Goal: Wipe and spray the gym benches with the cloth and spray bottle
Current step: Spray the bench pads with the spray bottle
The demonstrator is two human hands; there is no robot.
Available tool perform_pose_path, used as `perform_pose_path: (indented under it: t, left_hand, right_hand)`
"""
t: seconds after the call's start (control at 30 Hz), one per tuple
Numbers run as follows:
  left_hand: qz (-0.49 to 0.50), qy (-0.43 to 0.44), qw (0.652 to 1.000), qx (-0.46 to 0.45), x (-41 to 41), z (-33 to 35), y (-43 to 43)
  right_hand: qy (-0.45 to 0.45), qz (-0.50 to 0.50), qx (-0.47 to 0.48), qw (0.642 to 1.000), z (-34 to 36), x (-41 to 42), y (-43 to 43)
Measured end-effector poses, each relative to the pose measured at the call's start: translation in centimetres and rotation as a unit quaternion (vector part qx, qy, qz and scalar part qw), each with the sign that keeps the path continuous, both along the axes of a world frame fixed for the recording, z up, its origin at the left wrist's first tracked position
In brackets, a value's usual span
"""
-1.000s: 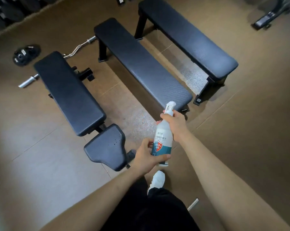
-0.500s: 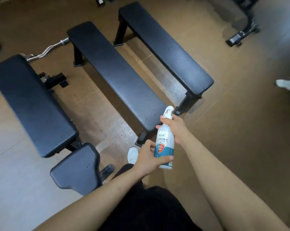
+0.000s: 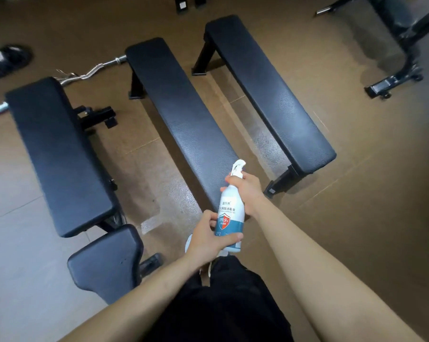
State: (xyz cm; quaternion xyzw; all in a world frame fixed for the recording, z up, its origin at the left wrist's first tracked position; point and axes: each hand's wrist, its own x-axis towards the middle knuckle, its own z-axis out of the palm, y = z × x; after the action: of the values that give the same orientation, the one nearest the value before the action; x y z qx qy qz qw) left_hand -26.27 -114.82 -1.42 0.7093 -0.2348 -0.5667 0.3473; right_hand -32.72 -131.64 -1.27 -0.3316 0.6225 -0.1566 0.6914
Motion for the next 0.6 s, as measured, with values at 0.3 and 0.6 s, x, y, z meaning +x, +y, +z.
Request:
perform_pose_path:
  t: [0.3,0.6]
  left_hand:
    - [0.042,-0.042,0.998,0.033,0.0,1.3,-4.7]
    - [0.062,-0.071,0.994,0.047,0.8,0.8,-8.4]
  right_hand:
    - [-0.071,0.058,0.041,0.995,-1.0,1.8,-5.1]
    - [-0.099,0.094,0.057,0.989,-2.4,3.3,-9.0]
